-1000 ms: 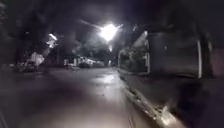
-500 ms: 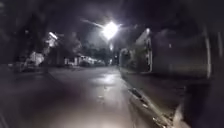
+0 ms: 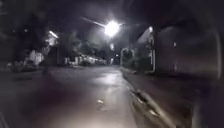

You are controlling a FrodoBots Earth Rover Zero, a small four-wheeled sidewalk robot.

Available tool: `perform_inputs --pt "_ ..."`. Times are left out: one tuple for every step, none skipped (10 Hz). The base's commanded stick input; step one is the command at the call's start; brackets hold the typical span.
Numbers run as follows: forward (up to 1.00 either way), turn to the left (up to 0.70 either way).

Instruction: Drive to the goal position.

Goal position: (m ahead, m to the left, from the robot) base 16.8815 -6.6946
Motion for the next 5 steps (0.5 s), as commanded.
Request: perform_inputs --pt "0.5 0.0" --pt "0.5 0.0" --pt "0.5 0.0" --pt "0.5 0.0" --pt "0.5 -0.13"
